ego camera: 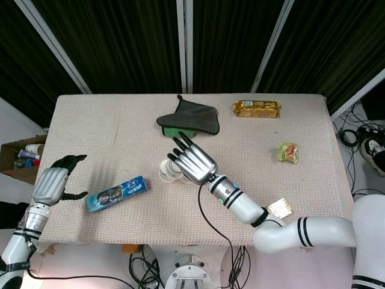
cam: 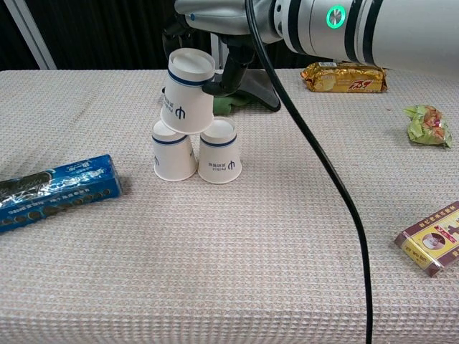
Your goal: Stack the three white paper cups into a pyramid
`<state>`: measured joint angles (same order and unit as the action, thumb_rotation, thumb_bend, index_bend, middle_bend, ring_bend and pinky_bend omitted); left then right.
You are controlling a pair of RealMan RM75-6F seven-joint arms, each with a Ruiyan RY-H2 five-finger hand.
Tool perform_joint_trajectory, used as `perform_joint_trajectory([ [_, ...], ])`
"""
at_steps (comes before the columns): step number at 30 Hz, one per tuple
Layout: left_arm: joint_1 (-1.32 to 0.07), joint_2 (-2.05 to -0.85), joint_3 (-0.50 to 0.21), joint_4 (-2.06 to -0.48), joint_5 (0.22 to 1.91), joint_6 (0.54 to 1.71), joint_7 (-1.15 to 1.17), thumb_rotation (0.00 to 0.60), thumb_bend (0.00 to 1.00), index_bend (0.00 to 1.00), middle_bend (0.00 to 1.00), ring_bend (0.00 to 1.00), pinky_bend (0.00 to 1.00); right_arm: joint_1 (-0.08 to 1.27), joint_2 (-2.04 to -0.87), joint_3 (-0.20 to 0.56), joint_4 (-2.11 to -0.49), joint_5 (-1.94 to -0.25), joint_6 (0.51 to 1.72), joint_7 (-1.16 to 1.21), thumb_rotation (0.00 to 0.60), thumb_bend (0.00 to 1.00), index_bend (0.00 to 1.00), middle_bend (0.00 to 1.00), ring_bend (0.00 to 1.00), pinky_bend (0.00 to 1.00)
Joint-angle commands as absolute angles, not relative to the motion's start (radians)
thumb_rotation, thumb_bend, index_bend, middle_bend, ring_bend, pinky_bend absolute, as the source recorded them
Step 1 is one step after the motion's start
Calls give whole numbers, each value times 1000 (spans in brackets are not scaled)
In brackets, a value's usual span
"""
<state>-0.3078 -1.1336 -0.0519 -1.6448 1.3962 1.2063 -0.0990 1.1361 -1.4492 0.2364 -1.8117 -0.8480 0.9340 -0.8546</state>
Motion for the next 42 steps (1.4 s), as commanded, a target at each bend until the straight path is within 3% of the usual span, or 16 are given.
perform_joint_trajectory([
  [1,-309,-1133,-51,-1644,1394,1201,-100,600,99,132,185,125,199,1170,-1452,236,-1794,-785,930,-883,600,365,391,360,57,0],
  [32,-310,-1117,-52,-1668,1378,1187,-79,600,99,132,178,125,199,1298,-1456,179,-1785,-617,958,-906,600,365,331,324,57,0],
  [42,-308,-1116,-52,-1669,1374,1187,-75,600,99,132,177,125,199,1311,-1452,168,-1787,-617,963,-888,600,365,206,265,54,0],
])
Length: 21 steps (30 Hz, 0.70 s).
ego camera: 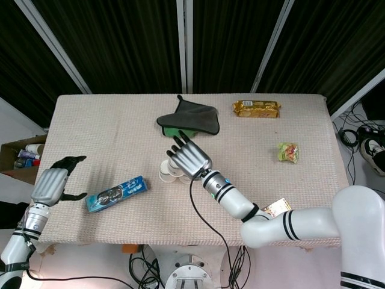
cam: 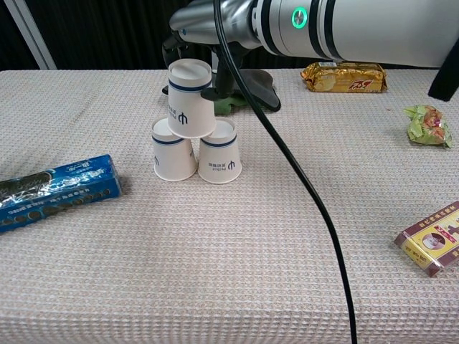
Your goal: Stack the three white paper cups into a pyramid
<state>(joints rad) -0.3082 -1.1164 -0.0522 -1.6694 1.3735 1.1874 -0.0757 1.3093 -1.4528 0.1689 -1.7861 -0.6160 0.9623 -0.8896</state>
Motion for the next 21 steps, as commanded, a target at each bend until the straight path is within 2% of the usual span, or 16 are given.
perform_joint_trajectory([
  [1,-308,-1116,-52,-1669,1373,1186,-75,600,99,132,177,125,199,1311,-1452,167,-1787,-617,963,-886,600,365,200,262,54,0],
  [9,-307,-1115,-50,-1668,1374,1184,-78,600,99,132,177,125,199,1316,-1443,156,-1801,-620,973,-880,600,366,165,249,52,0],
  [13,-304,-1116,-52,-1659,1378,1194,-79,600,98,132,177,125,199,1290,-1398,153,-1869,-659,1019,-863,600,366,111,201,44,0],
  [18,-289,-1142,-57,-1609,1370,1229,-50,600,98,132,177,125,198,1159,-1263,113,-2013,-783,1151,-777,600,365,87,194,44,0],
  [21,-278,-1161,-58,-1567,1364,1246,-48,600,98,137,177,125,198,1024,-1191,58,-2058,-938,1272,-668,600,365,86,195,44,0],
])
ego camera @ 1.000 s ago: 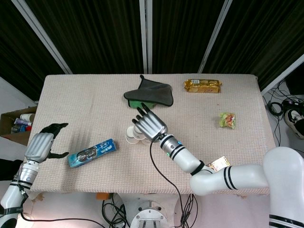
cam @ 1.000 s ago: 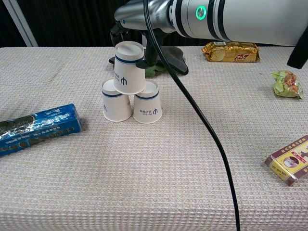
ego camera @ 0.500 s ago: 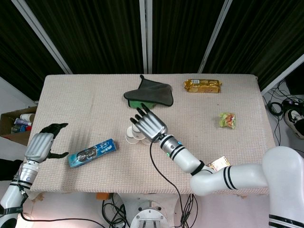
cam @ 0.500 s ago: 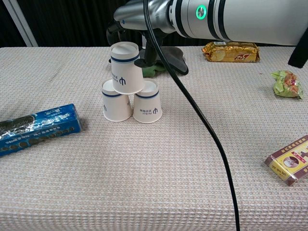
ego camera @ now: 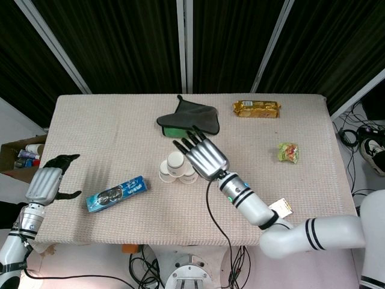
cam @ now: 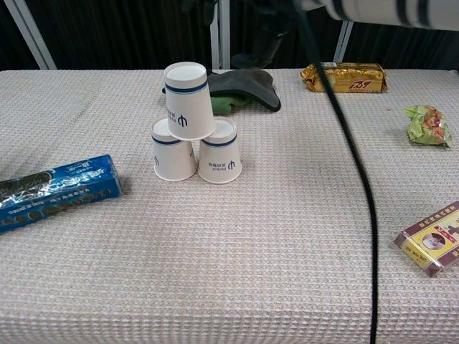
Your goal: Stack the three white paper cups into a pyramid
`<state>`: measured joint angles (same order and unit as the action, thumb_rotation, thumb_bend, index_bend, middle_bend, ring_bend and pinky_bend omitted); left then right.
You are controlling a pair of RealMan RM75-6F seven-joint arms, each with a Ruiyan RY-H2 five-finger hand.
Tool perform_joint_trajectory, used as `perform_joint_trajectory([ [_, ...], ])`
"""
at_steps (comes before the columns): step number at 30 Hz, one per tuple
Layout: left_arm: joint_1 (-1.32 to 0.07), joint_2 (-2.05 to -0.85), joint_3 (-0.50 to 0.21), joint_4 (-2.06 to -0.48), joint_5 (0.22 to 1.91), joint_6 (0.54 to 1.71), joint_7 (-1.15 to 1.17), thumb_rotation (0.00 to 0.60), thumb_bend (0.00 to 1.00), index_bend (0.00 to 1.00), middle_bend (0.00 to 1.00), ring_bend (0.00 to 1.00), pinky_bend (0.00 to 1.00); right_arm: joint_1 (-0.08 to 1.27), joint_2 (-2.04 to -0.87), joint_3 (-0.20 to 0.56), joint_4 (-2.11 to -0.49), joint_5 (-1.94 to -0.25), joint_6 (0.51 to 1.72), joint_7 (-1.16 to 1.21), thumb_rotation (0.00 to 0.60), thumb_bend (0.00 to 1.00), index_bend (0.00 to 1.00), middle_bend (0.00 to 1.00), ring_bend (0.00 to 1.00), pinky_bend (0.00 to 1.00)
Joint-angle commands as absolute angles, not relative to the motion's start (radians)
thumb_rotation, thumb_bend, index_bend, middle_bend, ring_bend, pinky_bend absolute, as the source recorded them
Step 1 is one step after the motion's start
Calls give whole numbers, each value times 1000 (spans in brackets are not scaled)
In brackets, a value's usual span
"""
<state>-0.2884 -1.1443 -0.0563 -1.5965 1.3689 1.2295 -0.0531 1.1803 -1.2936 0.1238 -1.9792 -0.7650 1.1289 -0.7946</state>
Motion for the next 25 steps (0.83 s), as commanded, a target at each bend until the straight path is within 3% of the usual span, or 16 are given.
perform_joint_trajectory([
  [1,-273,-1170,-57,-1550,1366,1257,-46,600,98,138,177,125,198,976,-1175,33,-2060,-998,1315,-629,600,365,86,194,44,1],
  [7,-227,-1231,-42,-1460,1413,1354,-40,600,98,147,180,126,195,658,-1109,-146,-1953,-1325,1552,-280,600,365,86,149,33,23],
  [12,-184,-1248,-24,-1425,1451,1431,-26,600,98,161,184,125,190,443,-1123,-232,-1779,-1414,1676,-30,600,364,84,134,20,23],
  [19,-112,-1267,-1,-1422,1487,1543,25,600,98,163,184,125,189,301,-1173,-252,-1611,-1492,1711,179,600,365,84,135,1,23],
  [25,-66,-1261,21,-1435,1509,1589,55,600,99,163,184,125,187,255,-1225,-203,-1512,-1538,1714,235,600,369,84,135,1,21],
])
